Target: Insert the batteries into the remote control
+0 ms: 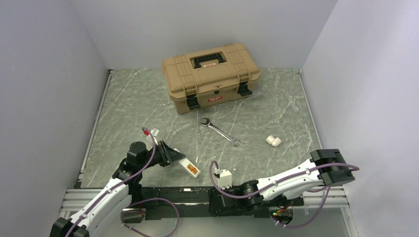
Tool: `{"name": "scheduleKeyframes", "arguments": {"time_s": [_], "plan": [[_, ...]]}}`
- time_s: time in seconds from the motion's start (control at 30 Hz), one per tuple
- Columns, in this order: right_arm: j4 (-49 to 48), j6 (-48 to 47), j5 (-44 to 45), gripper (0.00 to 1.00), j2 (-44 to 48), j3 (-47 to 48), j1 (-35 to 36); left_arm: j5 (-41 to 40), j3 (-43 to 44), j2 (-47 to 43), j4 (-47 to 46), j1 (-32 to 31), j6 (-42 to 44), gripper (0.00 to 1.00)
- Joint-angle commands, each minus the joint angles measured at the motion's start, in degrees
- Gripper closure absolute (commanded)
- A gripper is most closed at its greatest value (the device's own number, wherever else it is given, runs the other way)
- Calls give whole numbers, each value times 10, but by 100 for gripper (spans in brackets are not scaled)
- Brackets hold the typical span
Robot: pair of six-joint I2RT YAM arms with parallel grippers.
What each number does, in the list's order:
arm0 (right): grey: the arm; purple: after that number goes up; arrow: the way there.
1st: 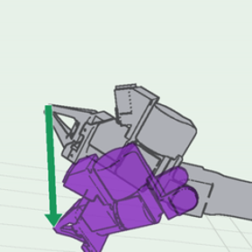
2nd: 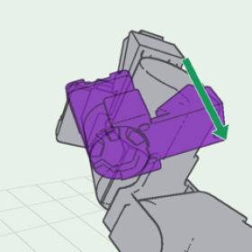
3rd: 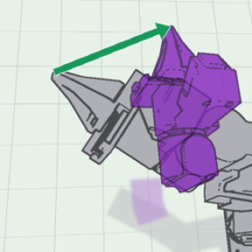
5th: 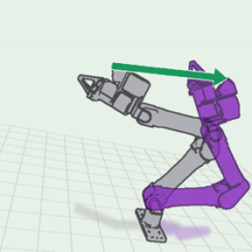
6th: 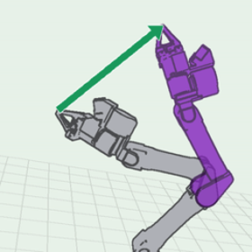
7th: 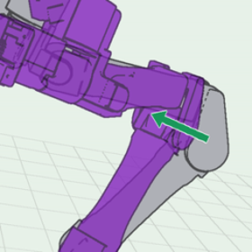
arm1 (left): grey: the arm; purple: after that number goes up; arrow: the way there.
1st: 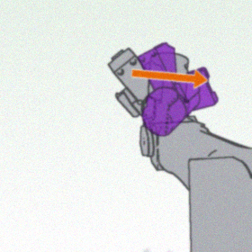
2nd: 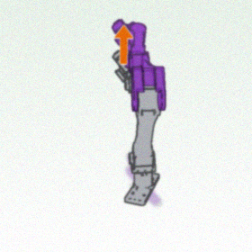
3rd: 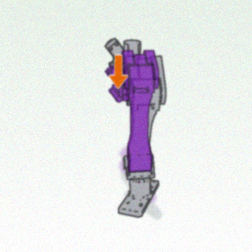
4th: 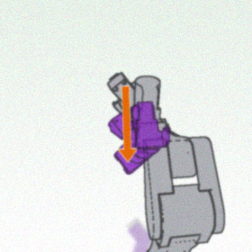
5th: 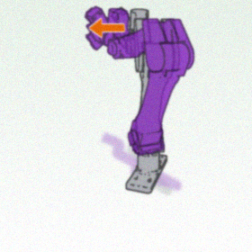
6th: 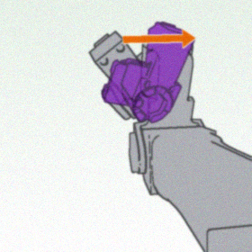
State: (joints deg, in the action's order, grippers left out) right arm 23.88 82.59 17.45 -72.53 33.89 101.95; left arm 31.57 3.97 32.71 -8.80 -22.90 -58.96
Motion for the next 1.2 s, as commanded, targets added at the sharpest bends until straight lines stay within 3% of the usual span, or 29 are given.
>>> {"name": "scheduleKeyframes", "arguments": {"time_s": [0.0,0.8,1.17], "plan": [[11,-25,68,37,-7,-8,-8,-2,19,-5,-17,0,10,100],[-90,-140,53,37,-43,-19,-98,-12,28,-22,16,0,22,100],[-146,-182,53,36,-83,-14,-137,-91,84,-96,193,20,80,100]]}}
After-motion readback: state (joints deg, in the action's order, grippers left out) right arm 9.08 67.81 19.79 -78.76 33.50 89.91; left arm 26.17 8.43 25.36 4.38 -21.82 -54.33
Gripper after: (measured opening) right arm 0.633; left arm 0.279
